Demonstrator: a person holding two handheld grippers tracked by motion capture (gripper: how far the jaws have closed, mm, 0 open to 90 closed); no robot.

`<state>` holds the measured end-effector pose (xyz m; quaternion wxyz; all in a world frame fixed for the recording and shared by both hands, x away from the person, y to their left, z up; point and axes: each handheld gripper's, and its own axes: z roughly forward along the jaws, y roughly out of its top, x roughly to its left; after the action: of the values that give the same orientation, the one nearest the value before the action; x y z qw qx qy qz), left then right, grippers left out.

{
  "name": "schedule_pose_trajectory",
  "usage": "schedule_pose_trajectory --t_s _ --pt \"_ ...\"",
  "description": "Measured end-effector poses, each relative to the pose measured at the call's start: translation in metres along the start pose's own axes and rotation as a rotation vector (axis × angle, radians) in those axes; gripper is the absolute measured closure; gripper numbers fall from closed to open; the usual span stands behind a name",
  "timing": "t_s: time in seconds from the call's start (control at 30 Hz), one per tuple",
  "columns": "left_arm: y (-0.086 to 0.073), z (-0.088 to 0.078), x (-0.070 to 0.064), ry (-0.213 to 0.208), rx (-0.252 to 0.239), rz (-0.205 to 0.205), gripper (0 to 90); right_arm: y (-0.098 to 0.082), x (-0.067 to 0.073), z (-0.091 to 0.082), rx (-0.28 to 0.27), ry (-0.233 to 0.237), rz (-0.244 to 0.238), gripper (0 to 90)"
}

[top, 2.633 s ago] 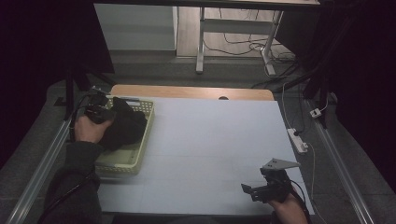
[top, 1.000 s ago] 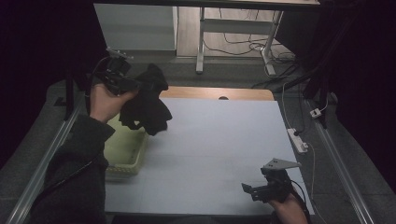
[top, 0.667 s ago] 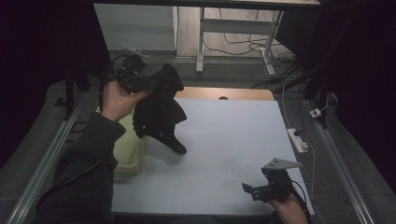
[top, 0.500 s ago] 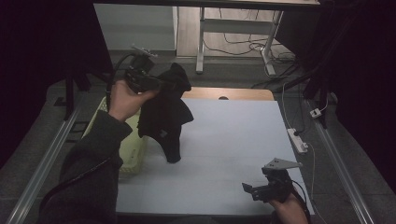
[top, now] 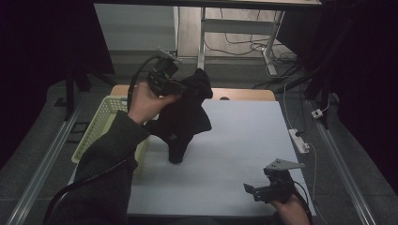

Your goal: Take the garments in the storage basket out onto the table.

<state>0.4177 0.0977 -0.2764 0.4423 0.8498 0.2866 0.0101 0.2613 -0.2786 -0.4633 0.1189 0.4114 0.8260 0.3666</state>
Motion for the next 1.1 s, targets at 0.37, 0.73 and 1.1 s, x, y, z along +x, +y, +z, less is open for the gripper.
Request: schedule_pose_trajectory --t_s 0.37,0.73,1.1 --pt "0.004 0.024 -0.009 -0.01 0.041 0.053 78.2 0.0 -0.001 -0.001 -0.005 0.001 0.002 0.5" --pt "-0.008 0.044 -0.006 0.103 0.098 0.116 77.8 0.0 -0.001 -0.002 -0.008 0.0 0.01 0.0" --pt "-0.028 0.063 0.005 0.136 0.135 0.105 77.1 -0.001 -0.001 -0.002 -0.013 0.004 0.013 0.0"
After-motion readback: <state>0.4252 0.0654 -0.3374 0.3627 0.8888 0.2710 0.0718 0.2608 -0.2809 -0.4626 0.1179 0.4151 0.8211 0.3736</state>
